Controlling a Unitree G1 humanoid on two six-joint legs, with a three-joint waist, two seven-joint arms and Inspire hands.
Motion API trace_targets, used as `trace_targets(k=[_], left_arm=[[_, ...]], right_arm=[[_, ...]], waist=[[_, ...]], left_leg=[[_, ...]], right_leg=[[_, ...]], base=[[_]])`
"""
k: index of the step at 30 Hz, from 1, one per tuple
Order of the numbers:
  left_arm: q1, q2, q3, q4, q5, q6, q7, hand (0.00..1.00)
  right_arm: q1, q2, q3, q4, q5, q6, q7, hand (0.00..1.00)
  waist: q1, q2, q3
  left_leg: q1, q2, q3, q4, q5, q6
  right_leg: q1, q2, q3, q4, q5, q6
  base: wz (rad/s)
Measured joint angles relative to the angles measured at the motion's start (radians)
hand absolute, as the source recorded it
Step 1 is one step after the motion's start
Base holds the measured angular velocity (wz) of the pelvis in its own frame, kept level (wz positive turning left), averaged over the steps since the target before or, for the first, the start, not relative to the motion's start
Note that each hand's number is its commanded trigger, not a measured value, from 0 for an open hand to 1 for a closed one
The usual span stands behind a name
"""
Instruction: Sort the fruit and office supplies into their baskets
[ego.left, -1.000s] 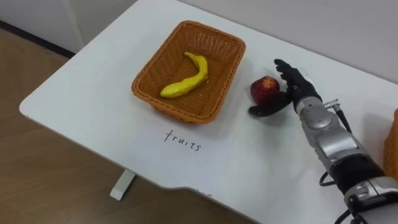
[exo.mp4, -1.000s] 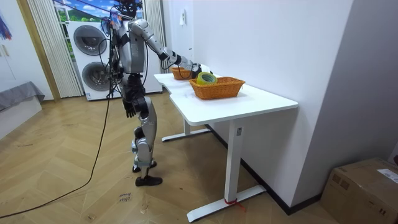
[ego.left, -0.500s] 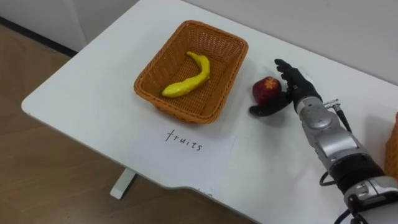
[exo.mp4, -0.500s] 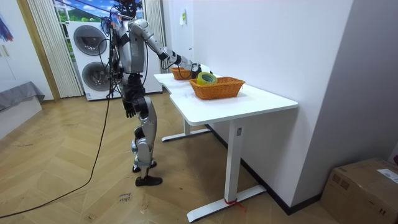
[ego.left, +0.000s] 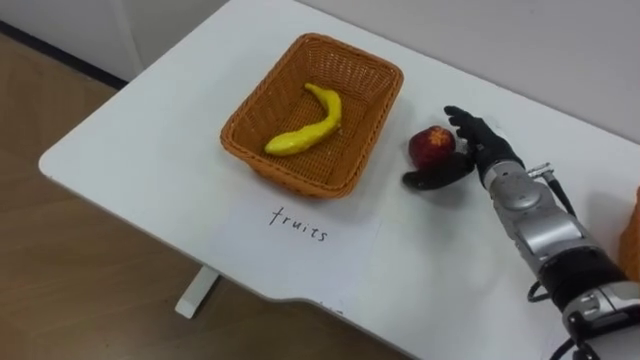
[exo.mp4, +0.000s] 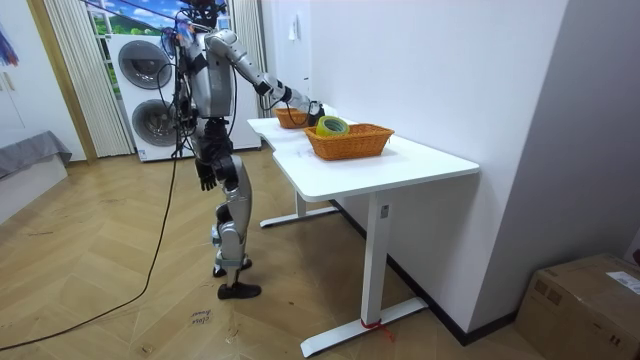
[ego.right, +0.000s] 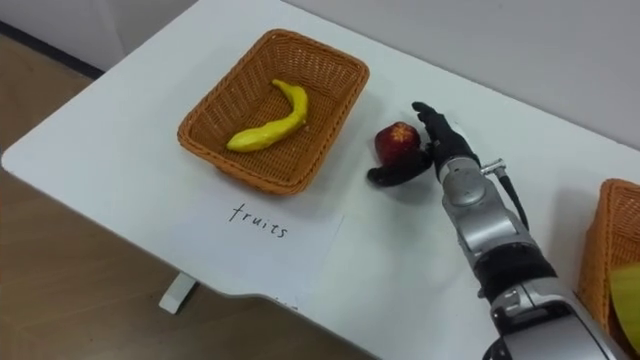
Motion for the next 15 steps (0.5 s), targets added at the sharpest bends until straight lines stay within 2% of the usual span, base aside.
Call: trace_targets(k=[4, 8, 15], left_arm=[[-0.002, 0.007, -0.001, 0.002, 0.000, 0.012, -0.002, 0.00], [-0.003, 0.016, -0.013, 0.003, 0.000, 0.025, -0.015, 0.00], [-0.004, 0.021, -0.021, 0.014, 0.001, 0.031, -0.025, 0.00]], right_arm=[[-0.058, -0.015, 0.011, 0.075, 0.000, 0.009, 0.027, 1.00], [-0.062, -0.032, 0.026, 0.091, 0.004, 0.011, 0.041, 1.00], [-0.063, -0.032, 0.025, 0.104, 0.027, 0.011, 0.043, 1.00]], waist=[[0.005, -0.001, 0.0002], [0.022, -0.001, 0.0002], [0.023, -0.001, 0.0003]], left_leg=[[0.005, 0.000, 0.000, 0.000, 0.000, 0.000], [0.010, 0.001, -0.003, 0.000, -0.001, 0.000], [0.009, 0.000, -0.008, 0.000, -0.001, -0.001]], right_leg=[[0.006, 0.001, -0.001, -0.004, 0.002, -0.001], [0.013, -0.002, -0.007, -0.006, 0.002, -0.001], [0.015, -0.003, -0.021, -0.005, 0.002, -0.001]], base=[[0.00], [0.01], [0.01]])
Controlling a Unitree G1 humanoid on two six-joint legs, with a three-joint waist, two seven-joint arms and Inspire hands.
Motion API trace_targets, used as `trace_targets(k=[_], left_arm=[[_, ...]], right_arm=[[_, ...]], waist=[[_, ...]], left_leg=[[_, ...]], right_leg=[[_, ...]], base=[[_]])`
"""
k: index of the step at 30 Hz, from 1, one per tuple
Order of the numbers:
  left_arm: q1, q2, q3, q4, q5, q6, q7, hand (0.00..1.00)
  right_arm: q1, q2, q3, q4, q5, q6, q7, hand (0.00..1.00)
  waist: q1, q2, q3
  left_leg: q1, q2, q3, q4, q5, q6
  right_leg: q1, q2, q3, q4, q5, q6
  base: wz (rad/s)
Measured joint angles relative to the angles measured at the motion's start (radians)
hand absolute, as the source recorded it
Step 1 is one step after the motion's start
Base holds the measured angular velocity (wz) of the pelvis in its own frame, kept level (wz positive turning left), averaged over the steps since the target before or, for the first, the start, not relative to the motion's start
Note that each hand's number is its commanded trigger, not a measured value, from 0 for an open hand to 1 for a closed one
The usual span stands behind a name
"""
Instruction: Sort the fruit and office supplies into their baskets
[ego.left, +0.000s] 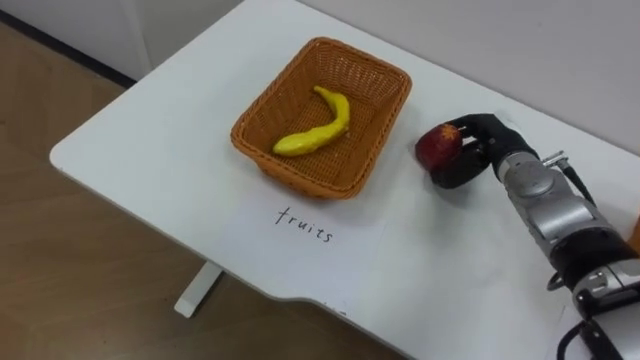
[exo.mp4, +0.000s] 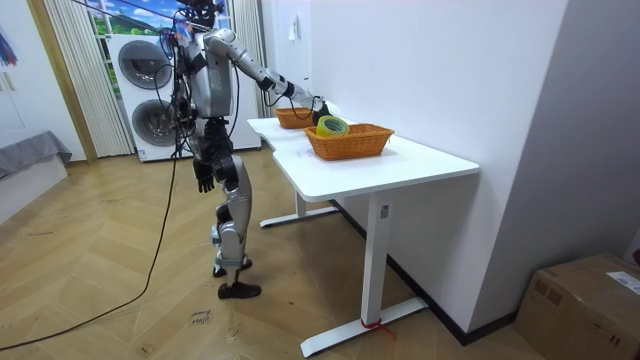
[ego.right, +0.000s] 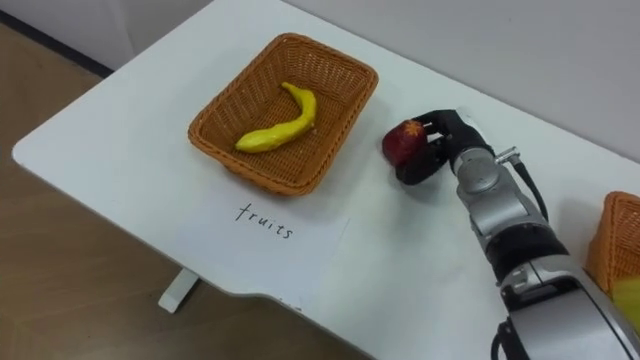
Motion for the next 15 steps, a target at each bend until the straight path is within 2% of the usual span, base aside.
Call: trace_targets(k=[15], left_arm=[[-0.002, 0.000, 0.000, 0.006, -0.002, 0.002, 0.010, 0.00]], right_arm=[[0.000, 0.000, 0.002, 0.005, 0.014, 0.000, 0.010, 1.00]], waist=[[0.002, -0.008, -0.0007]], left_leg=[[0.000, 0.000, 0.001, 0.000, 0.000, 0.000]], right_leg=[[0.000, 0.005, 0.003, 0.000, 0.000, 0.000]], base=[[0.00]])
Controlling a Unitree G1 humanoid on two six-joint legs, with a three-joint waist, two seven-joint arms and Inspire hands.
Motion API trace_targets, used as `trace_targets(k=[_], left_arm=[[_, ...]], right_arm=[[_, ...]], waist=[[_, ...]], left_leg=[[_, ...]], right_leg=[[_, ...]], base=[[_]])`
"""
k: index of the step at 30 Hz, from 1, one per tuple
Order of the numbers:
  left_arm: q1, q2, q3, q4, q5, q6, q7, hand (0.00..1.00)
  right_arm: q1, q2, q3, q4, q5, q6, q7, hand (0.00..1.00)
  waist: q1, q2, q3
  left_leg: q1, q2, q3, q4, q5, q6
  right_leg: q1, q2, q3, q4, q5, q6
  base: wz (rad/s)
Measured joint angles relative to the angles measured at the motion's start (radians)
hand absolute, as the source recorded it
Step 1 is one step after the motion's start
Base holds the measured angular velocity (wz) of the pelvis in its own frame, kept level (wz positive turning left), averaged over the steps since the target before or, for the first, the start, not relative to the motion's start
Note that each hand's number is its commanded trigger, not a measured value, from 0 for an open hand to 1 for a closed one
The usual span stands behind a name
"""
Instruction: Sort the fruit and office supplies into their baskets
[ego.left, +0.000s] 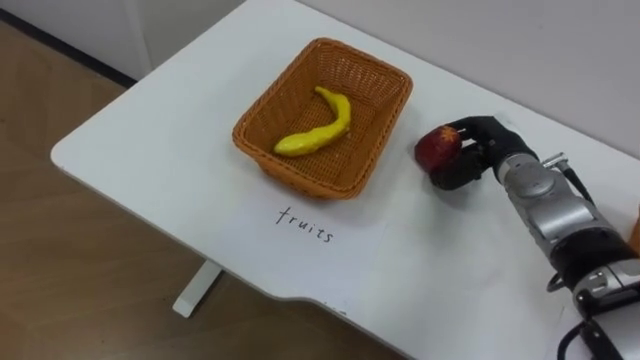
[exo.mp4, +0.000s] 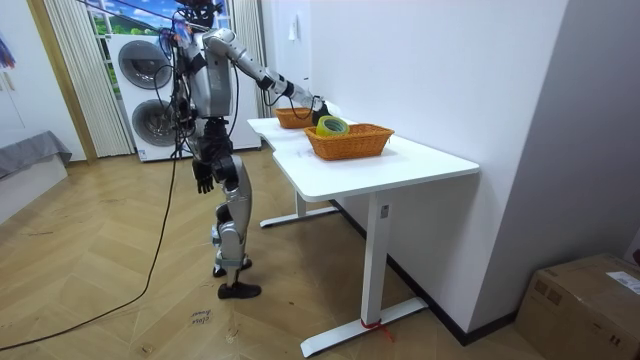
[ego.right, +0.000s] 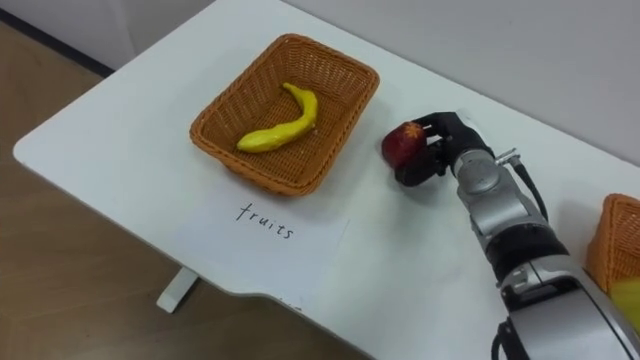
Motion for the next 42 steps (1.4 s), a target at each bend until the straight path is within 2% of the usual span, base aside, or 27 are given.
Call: trace_targets(k=[9, 13, 15, 17, 20, 26, 32, 40, 41, 42], left_arm=[[0.004, -0.001, 0.000, -0.022, 0.002, -0.003, 0.017, 0.00], [0.001, -0.005, 0.001, -0.021, 0.002, -0.010, 0.019, 0.00], [0.001, -0.009, 0.001, -0.021, 0.000, -0.010, 0.020, 0.00], [0.000, -0.017, 0.001, -0.021, 0.000, -0.010, 0.020, 0.00], [0.005, -0.028, 0.001, -0.021, 0.000, -0.011, 0.020, 0.00], [0.023, -0.035, 0.021, -0.041, -0.002, -0.013, 0.023, 0.00], [0.024, -0.043, 0.021, -0.048, -0.001, -0.033, 0.048, 0.00], [0.016, -0.047, 0.022, -0.048, -0.001, -0.037, 0.046, 0.00], [0.015, -0.047, 0.022, -0.048, -0.001, -0.037, 0.045, 0.00], [0.015, -0.048, 0.022, -0.048, 0.000, -0.037, 0.045, 0.00]], right_arm=[[0.000, -0.001, -0.011, -0.010, 0.127, 0.000, 0.001, 1.00], [0.034, 0.000, -0.029, -0.088, 0.134, 0.003, 0.023, 1.00], [0.046, 0.000, -0.032, -0.113, 0.132, 0.003, 0.020, 1.00], [0.046, 0.000, -0.033, -0.119, 0.126, 0.003, 0.021, 1.00], [0.046, 0.001, -0.038, -0.129, 0.103, 0.005, 0.023, 1.00], [0.047, 0.001, -0.051, -0.269, 0.069, 0.020, 0.020, 1.00], [0.046, 0.008, -0.051, -0.345, 0.036, 0.020, 0.019, 1.00], [0.046, 0.009, -0.051, -0.466, -0.004, 0.023, 0.002, 1.00], [0.046, 0.009, -0.051, -0.488, -0.021, 0.023, -0.003, 1.00], [0.046, 0.009, -0.051, -0.498, -0.032, 0.023, -0.005, 1.00]], waist=[[-0.015, 0.002, 0.0011], [-0.028, 0.008, -0.0018], [-0.032, 0.012, -0.0042], [-0.035, 0.027, -0.0064], [-0.043, 0.039, -0.0098], [-0.072, 0.039, -0.0109], [-0.075, 0.045, -0.0111], [-0.077, 0.050, -0.0123], [-0.077, 0.050, -0.0171], [-0.078, 0.049, -0.0187]], left_leg=[[-0.002, 0.000, 0.005, 0.000, -0.001, -0.001], [0.000, 0.000, 0.009, 0.002, -0.001, 0.000], [0.003, 0.000, 0.010, 0.002, 0.000, 0.000], [0.008, 0.000, 0.011, 0.001, 0.000, 0.000], [0.015, 0.001, 0.011, -0.001, 0.000, 0.000], [0.021, 0.001, 0.012, -0.001, 0.000, 0.000], [0.044, 0.000, 0.011, -0.002, 0.000, 0.001], [0.052, 0.000, 0.011, -0.007, 0.000, 0.000], [0.054, 0.000, 0.011, -0.007, 0.000, 0.000], [0.055, 0.000, 0.011, -0.007, 0.000, 0.000]], right_leg=[[-0.002, 0.004, 0.022, -0.001, 0.000, -0.001], [-0.006, 0.003, 0.022, -0.002, 0.000, 0.000], [-0.006, 0.002, 0.020, -0.002, 0.000, 0.000], [-0.002, -0.003, 0.019, -0.001, 0.000, 0.000], [0.004, -0.005, 0.018, -0.001, 0.000, 0.000], [0.014, -0.005, 0.021, 0.000, 0.000, 0.000], [0.037, -0.005, 0.020, -0.001, 0.000, 0.000], [0.045, -0.004, 0.025, 0.001, 0.000, 0.000], [0.045, -0.004, 0.025, 0.001, 0.000, 0.000], [0.046, -0.004, 0.026, 0.001, 0.000, 0.000]], base=[[-0.01], [-0.01], [0.00], [0.00], [0.00], [0.00], [0.00], [0.00], [0.00], [0.00]])
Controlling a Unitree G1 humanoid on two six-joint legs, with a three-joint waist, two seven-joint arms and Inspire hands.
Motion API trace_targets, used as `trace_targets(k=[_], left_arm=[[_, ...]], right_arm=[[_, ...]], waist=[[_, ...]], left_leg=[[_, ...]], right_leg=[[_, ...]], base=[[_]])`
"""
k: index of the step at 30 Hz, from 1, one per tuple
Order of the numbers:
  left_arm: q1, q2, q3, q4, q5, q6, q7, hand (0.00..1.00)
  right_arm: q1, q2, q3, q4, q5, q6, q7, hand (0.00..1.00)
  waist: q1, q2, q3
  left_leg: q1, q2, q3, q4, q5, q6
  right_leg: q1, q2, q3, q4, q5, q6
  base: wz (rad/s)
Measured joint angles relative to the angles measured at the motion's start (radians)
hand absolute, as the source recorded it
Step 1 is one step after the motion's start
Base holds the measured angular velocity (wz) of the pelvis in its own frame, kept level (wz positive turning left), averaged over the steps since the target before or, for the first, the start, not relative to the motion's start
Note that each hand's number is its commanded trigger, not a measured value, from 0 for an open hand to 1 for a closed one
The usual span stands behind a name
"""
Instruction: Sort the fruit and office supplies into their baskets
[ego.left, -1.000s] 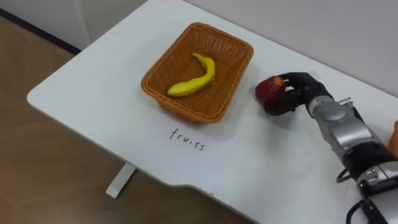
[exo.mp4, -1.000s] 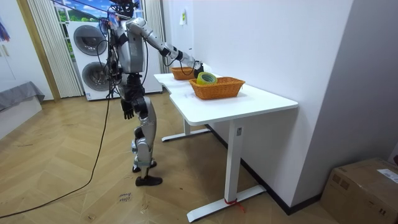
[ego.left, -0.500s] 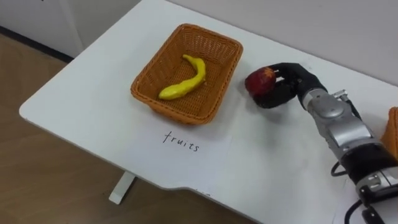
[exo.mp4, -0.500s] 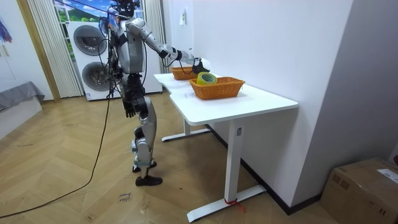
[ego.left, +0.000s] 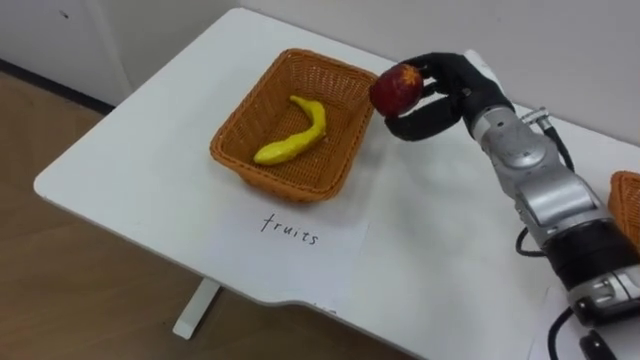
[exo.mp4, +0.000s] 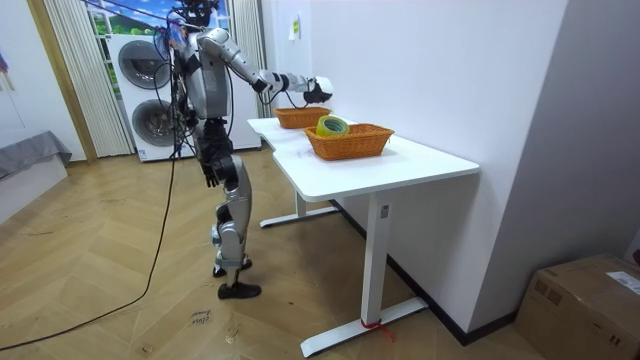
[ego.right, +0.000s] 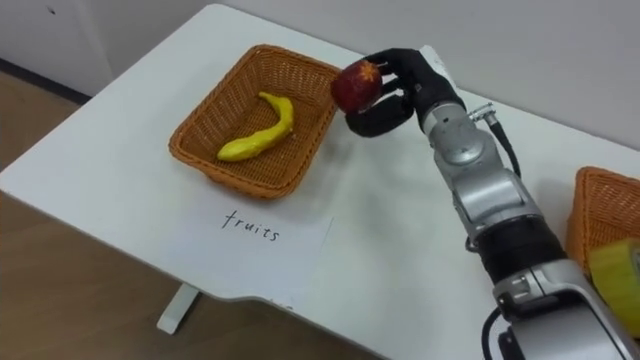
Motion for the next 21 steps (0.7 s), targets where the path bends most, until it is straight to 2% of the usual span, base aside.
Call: trace_targets(k=[9, 13, 18, 21], left_arm=[[0.004, 0.000, 0.004, 0.002, 0.001, 0.003, -0.012, 0.00], [0.009, -0.004, 0.013, 0.002, 0.005, 0.013, -0.011, 0.00], [0.008, -0.008, 0.023, 0.000, 0.019, 0.015, -0.007, 0.00], [0.006, -0.009, 0.039, 0.000, 0.019, 0.015, -0.008, 0.00]], right_arm=[[0.000, 0.001, 0.005, -0.054, -0.098, 0.014, 0.044, 1.00], [0.000, 0.006, 0.013, -0.055, -0.181, 0.044, 0.072, 1.00], [0.000, 0.037, 0.013, -0.055, -0.237, 0.066, 0.096, 1.00], [0.000, 0.073, 0.013, -0.055, -0.253, 0.075, 0.096, 1.00]], waist=[[0.029, 0.000, -0.0011], [0.053, -0.002, -0.0011], [0.077, -0.016, 0.0007], [0.082, -0.025, -0.0005]], left_leg=[[0.016, -0.001, -0.003, -0.005, 0.001, 0.001], [0.014, -0.001, -0.005, -0.006, 0.000, 0.001], [0.014, -0.001, -0.006, -0.008, 0.000, 0.001], [0.014, -0.002, -0.008, -0.011, 0.000, 0.001]], right_leg=[[0.017, -0.002, 0.002, 0.000, 0.000, 0.001], [0.015, -0.002, -0.001, 0.000, 0.000, 0.001], [0.015, -0.001, -0.005, -0.001, 0.000, 0.001], [0.015, 0.000, -0.007, -0.001, 0.000, 0.001]], base=[[0.01], [0.00], [0.00], [0.02]])
